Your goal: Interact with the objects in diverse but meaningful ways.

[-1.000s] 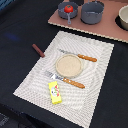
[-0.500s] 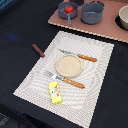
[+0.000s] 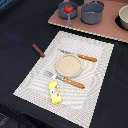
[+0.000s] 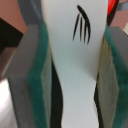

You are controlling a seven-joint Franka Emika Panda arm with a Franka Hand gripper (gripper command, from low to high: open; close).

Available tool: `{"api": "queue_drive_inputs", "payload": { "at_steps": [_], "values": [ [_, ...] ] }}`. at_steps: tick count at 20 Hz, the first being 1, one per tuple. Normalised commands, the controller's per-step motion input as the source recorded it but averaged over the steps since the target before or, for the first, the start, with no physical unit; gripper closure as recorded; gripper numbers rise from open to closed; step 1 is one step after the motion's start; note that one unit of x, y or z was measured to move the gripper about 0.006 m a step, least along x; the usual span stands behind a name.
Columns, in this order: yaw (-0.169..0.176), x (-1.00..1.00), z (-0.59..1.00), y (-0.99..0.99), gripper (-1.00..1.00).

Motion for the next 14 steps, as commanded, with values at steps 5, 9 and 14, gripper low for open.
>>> {"api": "queue_drive_inputs", "payload": {
  "at_steps": [5, 9, 14],
  "values": [
    [0.0, 0.01, -0.22, 0.25, 1.0],
    [0.0, 0.07, -0.07, 0.32, -1.0],
    [0.0, 0.11, 0.0, 0.31, -1.0]
  ]
}}
